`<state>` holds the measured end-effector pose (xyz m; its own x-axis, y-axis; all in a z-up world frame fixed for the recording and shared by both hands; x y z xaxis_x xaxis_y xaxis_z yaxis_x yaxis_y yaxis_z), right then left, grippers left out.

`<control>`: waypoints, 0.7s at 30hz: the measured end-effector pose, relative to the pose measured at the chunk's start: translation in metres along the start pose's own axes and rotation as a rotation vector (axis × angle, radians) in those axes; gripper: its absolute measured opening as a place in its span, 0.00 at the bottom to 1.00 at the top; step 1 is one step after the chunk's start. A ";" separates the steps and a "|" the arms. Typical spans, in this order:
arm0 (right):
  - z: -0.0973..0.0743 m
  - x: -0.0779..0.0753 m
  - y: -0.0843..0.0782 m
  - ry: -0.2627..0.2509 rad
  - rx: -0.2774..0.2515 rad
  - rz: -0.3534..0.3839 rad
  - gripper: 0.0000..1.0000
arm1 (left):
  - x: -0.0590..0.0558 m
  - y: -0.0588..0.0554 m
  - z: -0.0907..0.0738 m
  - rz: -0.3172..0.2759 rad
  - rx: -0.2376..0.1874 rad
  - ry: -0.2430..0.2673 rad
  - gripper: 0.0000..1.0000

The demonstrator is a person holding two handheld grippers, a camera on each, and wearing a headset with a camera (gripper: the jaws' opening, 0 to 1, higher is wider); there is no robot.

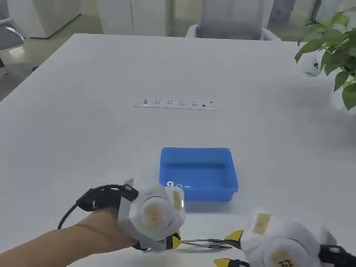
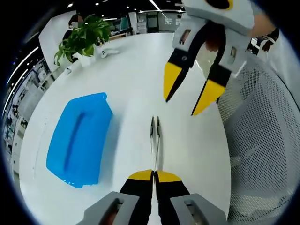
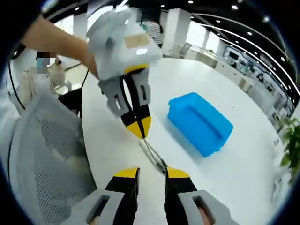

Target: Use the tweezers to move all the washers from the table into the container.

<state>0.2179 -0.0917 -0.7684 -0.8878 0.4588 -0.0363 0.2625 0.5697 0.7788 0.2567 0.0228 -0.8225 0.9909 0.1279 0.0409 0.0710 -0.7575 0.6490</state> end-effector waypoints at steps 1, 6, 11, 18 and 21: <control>-0.011 0.001 0.003 -0.026 -0.033 0.099 0.18 | 0.000 -0.001 0.002 -0.010 0.016 -0.003 0.00; -0.051 0.005 0.006 -0.124 -0.169 0.368 0.19 | -0.001 -0.001 0.009 0.030 0.051 -0.003 0.00; -0.077 0.006 0.008 -0.181 -0.215 0.397 0.20 | 0.003 -0.004 0.012 0.011 0.089 0.029 0.06; -0.094 -0.001 0.011 -0.239 -0.238 0.344 0.23 | -0.010 0.018 -0.035 -0.273 -0.074 0.264 0.25; -0.097 -0.008 0.013 -0.264 -0.260 0.334 0.26 | -0.025 0.032 -0.064 -0.458 -0.199 0.337 0.36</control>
<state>0.1917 -0.1541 -0.6970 -0.6366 0.7632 0.1110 0.3836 0.1885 0.9040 0.2265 0.0362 -0.7539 0.7715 0.6335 -0.0589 0.4273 -0.4473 0.7857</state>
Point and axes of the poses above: the centre of the closed fingertips' face, and the gripper's own axes: z roughly forward along the fingers, x roughly to its left, y roughly out of its top, the point moved 5 cm from there along -z, roughly backward along the fingers, and after that the axes turned 10 degrees about -x, right-handed, at the moved point
